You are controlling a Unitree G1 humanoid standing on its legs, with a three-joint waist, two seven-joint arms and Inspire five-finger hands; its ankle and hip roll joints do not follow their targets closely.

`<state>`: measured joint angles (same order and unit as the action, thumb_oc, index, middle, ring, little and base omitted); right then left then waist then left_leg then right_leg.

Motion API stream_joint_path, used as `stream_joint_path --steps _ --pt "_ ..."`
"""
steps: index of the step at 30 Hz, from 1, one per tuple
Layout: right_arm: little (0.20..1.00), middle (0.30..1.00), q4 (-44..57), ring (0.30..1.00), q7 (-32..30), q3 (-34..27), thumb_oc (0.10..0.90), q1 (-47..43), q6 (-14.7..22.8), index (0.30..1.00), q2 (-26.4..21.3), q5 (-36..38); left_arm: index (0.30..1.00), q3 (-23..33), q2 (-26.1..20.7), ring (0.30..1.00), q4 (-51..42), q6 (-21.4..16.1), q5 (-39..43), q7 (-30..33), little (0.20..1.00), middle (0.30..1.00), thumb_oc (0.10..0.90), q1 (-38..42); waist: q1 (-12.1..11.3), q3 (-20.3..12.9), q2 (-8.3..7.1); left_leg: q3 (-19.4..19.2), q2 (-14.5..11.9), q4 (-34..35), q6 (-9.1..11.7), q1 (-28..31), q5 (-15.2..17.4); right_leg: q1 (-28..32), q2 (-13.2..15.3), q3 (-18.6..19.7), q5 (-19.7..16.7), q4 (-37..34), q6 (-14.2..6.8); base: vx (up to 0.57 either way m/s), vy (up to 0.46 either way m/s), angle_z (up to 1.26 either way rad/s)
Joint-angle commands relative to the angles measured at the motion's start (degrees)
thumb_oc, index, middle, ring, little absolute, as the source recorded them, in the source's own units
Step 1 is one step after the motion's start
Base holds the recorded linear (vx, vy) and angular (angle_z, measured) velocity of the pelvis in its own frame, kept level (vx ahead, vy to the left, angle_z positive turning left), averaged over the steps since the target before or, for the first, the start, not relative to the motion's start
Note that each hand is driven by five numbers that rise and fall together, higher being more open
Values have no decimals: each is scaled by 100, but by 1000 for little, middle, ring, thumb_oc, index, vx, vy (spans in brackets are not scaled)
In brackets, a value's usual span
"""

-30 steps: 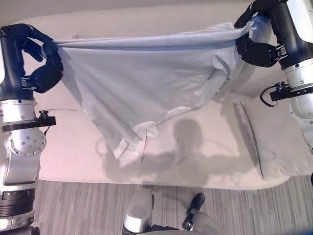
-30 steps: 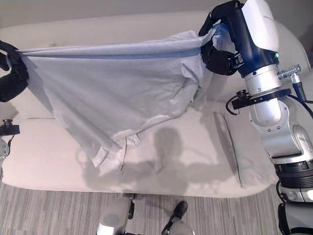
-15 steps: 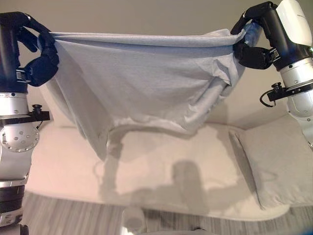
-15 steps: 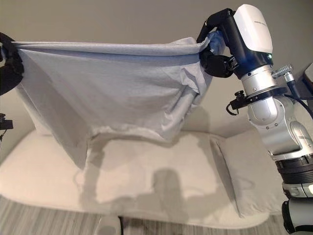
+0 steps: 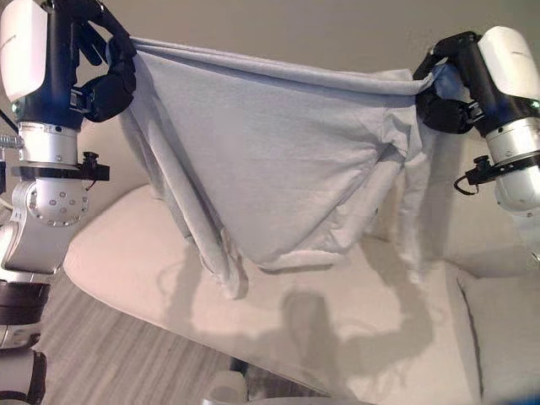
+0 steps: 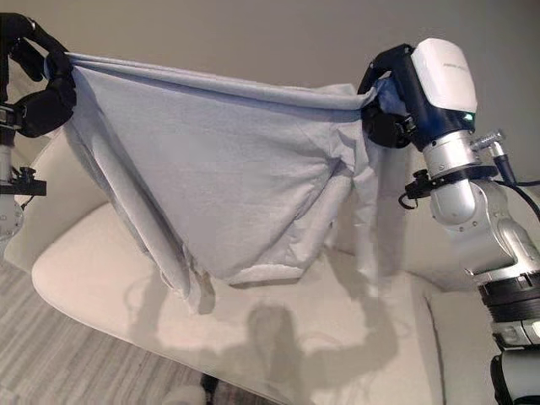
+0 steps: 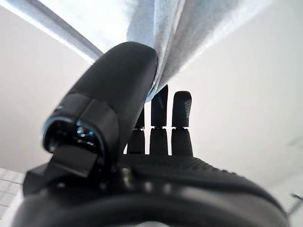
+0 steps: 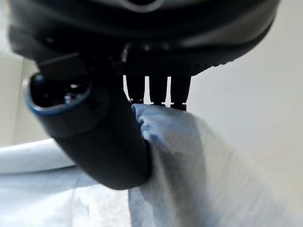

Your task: Hang the clothes on the sofa on the clothes rack.

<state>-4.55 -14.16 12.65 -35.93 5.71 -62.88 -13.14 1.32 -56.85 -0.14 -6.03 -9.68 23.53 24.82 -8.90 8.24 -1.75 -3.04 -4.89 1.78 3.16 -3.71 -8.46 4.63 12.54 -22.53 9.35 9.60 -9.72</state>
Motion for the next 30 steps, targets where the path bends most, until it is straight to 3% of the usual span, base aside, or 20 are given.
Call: stream_joint_path --steps 1,4,7,9,10,14,15,16,17,18,19,21,22,23,24,26,27,28,29,30 --pt "300 300 -236 300 -514 -332 400 -1033 -189 300 -528 71 300 1064 -380 300 343 90 81 556 300 300 400 344 -89 -292 -470 -267 349 322 222 222 613 69 -645 258 -526 -1021 244 -42 -28 12" --pt "300 300 -274 300 -554 -265 400 -1102 -154 300 -609 133 300 1150 -258 300 319 50 130 514 300 300 400 197 -90 -196 -477 -565 235 75 366 -133 354 226 -656 144 -702 -1460 232 -127 26 7" --pt "300 300 -262 300 -508 -308 400 -933 -183 300 -670 141 300 1029 -71 300 279 27 153 428 300 300 400 233 22 -142 -401 -1005 -174 -239 433 -320 388 203 -488 -61 -787 -1460 164 -138 175 29" --pt "300 300 -222 300 -492 -513 400 -568 -177 300 -635 176 300 944 13 300 230 17 132 398 300 300 400 239 155 -156 -413 -825 -583 -280 468 -136 473 153 -248 -140 -947 -1453 117 -26 282 18" --pt "300 300 -208 300 -491 -552 400 -524 -177 300 -636 174 300 924 12 300 231 17 131 399 300 300 400 252 155 -156 -413 -809 -588 -285 473 -139 476 163 -256 -154 -947 -1456 117 -11 318 13" --pt "300 300 -268 300 -560 -846 400 -97 -151 300 -566 337 300 749 39 300 221 -56 245 384 300 300 400 403 380 -238 -401 -653 -1689 -268 656 129 200 135 253 -274 -993 -1451 -86 75 388 30" --pt "300 300 -289 300 -570 -886 400 -46 -172 300 -580 330 300 721 -4 300 239 -57 278 397 300 300 400 439 411 -270 -370 -568 -1845 -247 734 145 95 163 337 -255 -982 -1448 -149 127 543 24" --pt "300 300 -283 300 -593 -1014 400 125 -187 300 -630 282 300 656 -81 300 300 -76 320 442 300 300 400 513 434 -286 -313 -408 -2024 -182 842 52 -169 180 420 -334 -1020 -1439 -193 254 776 -5" --pt "300 300 -267 300 -599 -1180 400 332 -234 300 -680 232 300 514 -157 300 380 -79 417 515 300 300 400 577 446 -342 -230 90 -2060 -195 979 -48 -113 341 645 -247 -1041 -1420 -322 200 633 -7" --pt "300 300 -262 300 -598 -1203 400 349 -238 300 -683 230 300 496 -158 300 388 -80 420 517 300 300 400 600 454 -342 -240 113 -2041 -217 965 -85 -119 337 658 -264 -1065 -1429 -324 300 666 11" --pt "300 300 -287 300 -575 -1288 400 458 -257 300 -687 178 300 479 -163 300 419 -82 421 521 300 300 400 626 464 -411 -195 200 -1890 -163 1077 -58 284 426 838 -319 -1194 -1429 -444 173 485 22" --pt "300 300 -306 300 -553 -1441 400 612 -340 300 -630 21 300 272 -160 300 383 -88 405 441 300 300 400 759 548 -433 -262 137 -1459 -228 1025 -47 837 347 1289 -263 -2101 -1379 -528 193 600 25" --pt "300 300 -301 300 -552 -1458 400 622 -346 300 -627 16 300 254 -164 300 393 -89 406 443 300 300 400 784 534 -436 -298 124 -1413 -247 999 -75 828 322 1332 -249 -2149 -1400 -528 86 608 23" --pt "300 300 -286 300 -658 -1450 400 510 -427 300 -461 -81 300 164 -221 300 293 -46 397 442 300 300 400 956 493 -392 -375 -183 -1102 -195 792 22 1000 43 1708 -558 -2847 -1147 -528 8 591 23" --pt "300 300 -370 300 -731 -1368 400 345 -447 300 -432 -106 300 130 -284 300 266 -28 348 456 300 300 400 1046 403 -353 -436 -447 -944 -75 677 123 996 -96 1812 -769 -2729 -939 -512 3 804 -23" --pt "300 300 -400 300 -742 -1311 400 224 -450 300 -374 -63 300 72 -347 300 236 -5 285 441 300 300 400 1177 434 -296 -449 -576 -814 105 590 206 915 -232 1650 -650 -2412 -608 -401 -16 496 -25" --pt "300 300 -386 300 -736 -1195 400 52 -429 300 -344 6 300 -11 -333 300 166 -16 278 408 300 300 400 1299 484 -259 -430 -609 -625 291 462 318 853 -436 1113 -250 -1862 -204 -244 -10 632 -13" --pt "300 300 -500 300 -780 -1037 400 -177 -386 300 -417 120 300 -62 -224 300 205 10 301 431 300 300 400 1386 467 -239 -418 -533 -355 322 323 360 843 -546 292 -20 -1057 -20 86 -14 708 33" --pt "300 300 -505 300 -761 -984 400 -242 -380 300 -437 173 300 -80 -180 300 213 52 308 425 300 300 400 1413 481 -225 -428 -494 -273 322 301 386 841 -633 -69 105 -775 32 171 -15 366 4" --pt "300 300 -510 300 -760 -973 400 -255 -381 300 -440 177 300 -79 -179 300 213 57 307 425 300 300 400 1415 475 -224 -422 -500 -289 322 314 392 850 -642 -80 111 -747 56 185 2 138 12"
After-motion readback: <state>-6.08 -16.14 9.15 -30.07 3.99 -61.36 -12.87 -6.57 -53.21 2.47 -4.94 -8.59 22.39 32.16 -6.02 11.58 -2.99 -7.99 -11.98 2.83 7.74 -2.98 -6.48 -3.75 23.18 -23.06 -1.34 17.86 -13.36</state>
